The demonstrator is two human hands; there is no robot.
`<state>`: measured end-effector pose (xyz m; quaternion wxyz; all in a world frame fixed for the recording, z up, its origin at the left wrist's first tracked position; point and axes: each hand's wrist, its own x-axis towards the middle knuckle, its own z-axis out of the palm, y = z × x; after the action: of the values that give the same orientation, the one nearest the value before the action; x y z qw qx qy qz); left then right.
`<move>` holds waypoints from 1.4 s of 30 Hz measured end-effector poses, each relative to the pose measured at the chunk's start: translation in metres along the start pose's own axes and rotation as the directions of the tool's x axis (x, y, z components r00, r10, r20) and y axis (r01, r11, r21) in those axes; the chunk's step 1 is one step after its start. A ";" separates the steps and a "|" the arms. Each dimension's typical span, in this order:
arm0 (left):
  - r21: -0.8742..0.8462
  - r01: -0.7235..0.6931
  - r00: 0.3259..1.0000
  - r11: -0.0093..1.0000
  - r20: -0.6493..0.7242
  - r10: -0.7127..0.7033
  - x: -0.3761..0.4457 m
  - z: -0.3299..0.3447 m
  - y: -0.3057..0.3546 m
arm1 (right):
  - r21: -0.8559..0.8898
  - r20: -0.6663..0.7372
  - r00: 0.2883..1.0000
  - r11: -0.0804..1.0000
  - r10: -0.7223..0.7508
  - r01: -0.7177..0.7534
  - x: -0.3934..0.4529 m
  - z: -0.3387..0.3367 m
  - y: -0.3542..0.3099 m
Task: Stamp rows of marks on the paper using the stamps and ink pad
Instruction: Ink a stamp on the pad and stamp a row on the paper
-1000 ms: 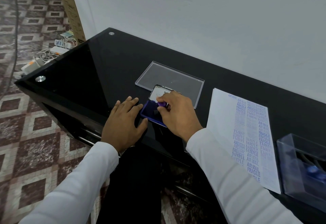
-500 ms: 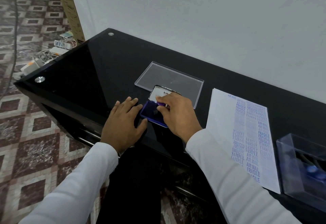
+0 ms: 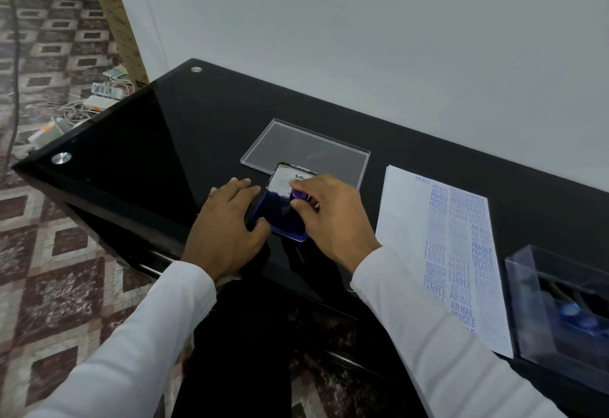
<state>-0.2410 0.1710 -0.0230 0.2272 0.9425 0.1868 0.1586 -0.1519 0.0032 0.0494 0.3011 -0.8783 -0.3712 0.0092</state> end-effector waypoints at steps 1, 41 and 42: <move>-0.005 -0.011 1.000 1.000 -0.001 0.011 0.002 0.000 0.006 | 0.010 -0.029 1.000 1.000 0.004 -0.004 -0.002 -0.004 0.003; 0.016 -0.371 0.894 0.928 0.276 0.353 0.140 0.141 0.173 | -0.066 -0.262 0.888 0.911 0.377 -0.407 0.039 -0.116 0.196; 0.014 -0.372 0.893 0.928 0.278 0.353 0.141 0.141 0.172 | -0.071 -0.259 0.888 0.909 0.381 -0.411 0.040 -0.114 0.197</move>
<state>-0.0147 0.0365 -0.0284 0.1851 0.9806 -0.0197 0.0618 0.0318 -0.1373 0.0454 0.2803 -0.9471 -0.1450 -0.0585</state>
